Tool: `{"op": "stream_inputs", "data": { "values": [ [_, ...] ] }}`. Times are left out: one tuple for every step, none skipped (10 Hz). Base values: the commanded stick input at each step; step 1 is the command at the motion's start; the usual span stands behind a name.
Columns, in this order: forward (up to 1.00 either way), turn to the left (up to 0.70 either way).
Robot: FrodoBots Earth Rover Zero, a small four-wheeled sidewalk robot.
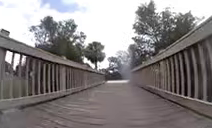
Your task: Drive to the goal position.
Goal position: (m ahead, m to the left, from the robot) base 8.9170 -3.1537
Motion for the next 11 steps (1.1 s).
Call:
{"op": "stream_inputs", "data": {
  "values": [
    [0.60,0.00],
    [0.60,0.00],
    [0.60,0.00],
    [0.60,0.00],
    [0.60,0.00],
    [0.60,0.00],
    [0.60,0.00],
    [0.60,0.00],
    [0.60,0.00],
    [0.60,0.00],
    [0.60,0.00]
  ]
}}
